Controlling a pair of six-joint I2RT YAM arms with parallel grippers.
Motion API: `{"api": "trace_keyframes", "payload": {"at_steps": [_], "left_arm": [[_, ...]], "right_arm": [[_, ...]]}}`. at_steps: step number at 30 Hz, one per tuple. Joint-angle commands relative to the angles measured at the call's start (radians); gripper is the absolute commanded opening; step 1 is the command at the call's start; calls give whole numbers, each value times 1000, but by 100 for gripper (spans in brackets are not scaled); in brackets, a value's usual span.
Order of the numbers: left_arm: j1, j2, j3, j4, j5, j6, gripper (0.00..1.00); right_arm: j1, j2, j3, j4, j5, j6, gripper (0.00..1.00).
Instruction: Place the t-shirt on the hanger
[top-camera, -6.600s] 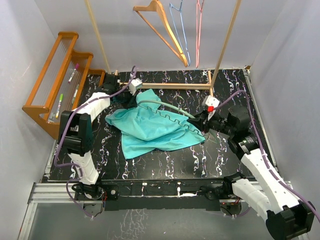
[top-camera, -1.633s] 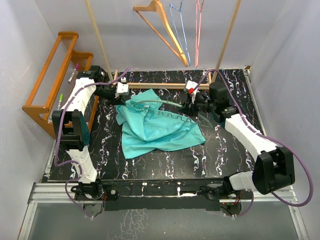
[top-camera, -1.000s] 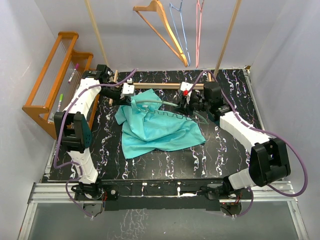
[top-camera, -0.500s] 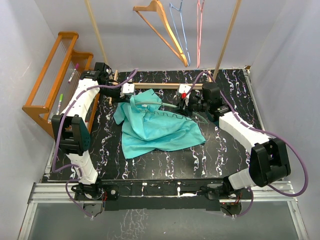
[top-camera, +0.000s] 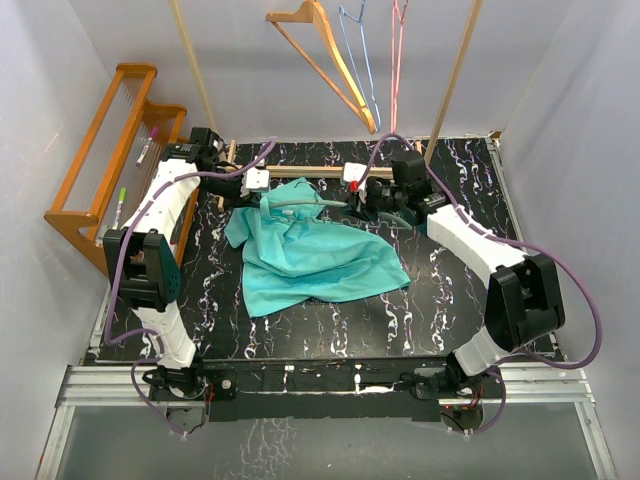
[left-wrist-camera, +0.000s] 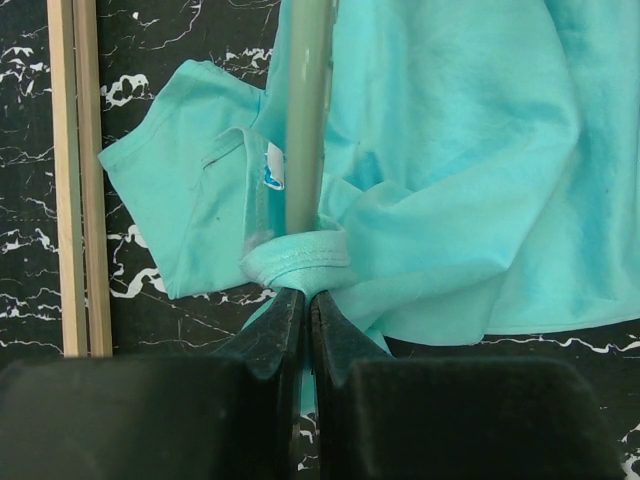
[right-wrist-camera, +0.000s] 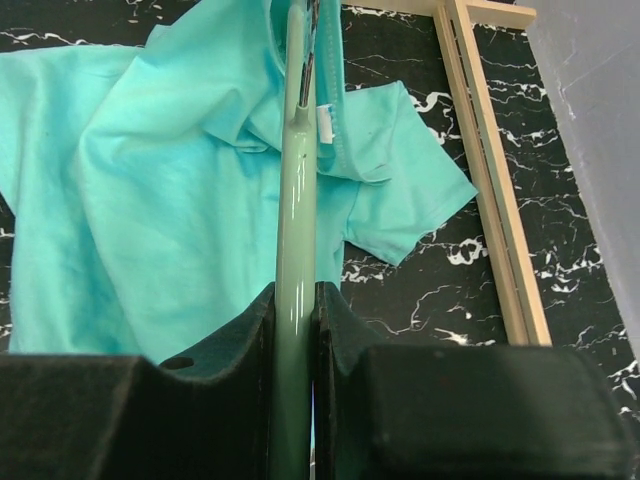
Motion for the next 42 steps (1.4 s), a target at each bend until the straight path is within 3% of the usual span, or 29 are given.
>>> {"api": "trace_keyframes", "payload": {"at_steps": [1, 28, 42], "left_arm": [[-6, -86, -19, -35, 53, 14, 0], [-28, -132, -95, -58, 54, 25, 0], [-50, -63, -18, 94, 56, -102, 0]], "right_arm": [[5, 17, 110, -31, 4, -99, 8], [5, 3, 156, -54, 73, -219, 8], [36, 19, 133, -46, 41, -265, 8]]}}
